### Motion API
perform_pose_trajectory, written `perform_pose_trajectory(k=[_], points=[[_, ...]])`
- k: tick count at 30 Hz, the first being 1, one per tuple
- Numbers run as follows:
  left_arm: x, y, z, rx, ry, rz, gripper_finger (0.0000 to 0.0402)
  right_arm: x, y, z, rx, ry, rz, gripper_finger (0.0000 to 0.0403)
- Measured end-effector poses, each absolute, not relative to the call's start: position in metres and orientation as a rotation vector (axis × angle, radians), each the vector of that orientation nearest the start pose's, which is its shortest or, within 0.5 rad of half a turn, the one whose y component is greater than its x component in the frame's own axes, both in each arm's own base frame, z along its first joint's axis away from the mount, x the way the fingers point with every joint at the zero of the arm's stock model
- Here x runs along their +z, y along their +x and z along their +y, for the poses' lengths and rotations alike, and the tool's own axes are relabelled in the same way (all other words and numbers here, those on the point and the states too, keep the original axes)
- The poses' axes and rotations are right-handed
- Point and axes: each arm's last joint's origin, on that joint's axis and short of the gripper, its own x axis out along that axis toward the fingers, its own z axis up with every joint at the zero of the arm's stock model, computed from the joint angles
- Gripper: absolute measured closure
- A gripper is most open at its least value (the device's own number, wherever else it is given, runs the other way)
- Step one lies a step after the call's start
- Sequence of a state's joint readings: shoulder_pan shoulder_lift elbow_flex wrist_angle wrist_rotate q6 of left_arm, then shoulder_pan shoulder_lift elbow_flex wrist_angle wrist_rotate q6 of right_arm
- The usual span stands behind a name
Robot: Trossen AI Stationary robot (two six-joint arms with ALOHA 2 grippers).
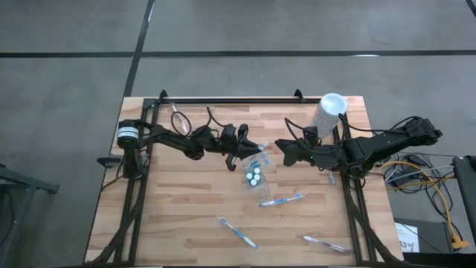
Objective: Pick & Place toothbrushing station
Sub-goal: Put the blue toothbrush into the left section of the transparent organizer
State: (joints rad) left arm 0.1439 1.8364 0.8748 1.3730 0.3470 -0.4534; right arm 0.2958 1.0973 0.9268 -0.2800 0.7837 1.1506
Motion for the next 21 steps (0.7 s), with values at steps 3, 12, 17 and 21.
perform_pose_trajectory(k=[3, 12, 17, 21], points=[[0.227, 0.365, 0.042, -0.288, -0.348, -0.339, 0.0362, 0.318, 0.227, 0.048, -0.634, 0.881, 0.068, 0.0305], [0.213, 0.370, 0.042, -0.278, -0.381, -0.264, 0.0362, 0.318, 0.227, 0.048, -0.634, 0.879, 0.068, 0.0305], [0.212, 0.370, 0.041, -0.275, -0.366, -0.265, 0.0362, 0.318, 0.227, 0.048, -0.634, 0.878, 0.069, 0.0305], [0.227, 0.370, 0.042, -0.292, -0.337, -0.351, 0.0362, 0.318, 0.227, 0.048, -0.634, 0.879, 0.069, 0.0305]])
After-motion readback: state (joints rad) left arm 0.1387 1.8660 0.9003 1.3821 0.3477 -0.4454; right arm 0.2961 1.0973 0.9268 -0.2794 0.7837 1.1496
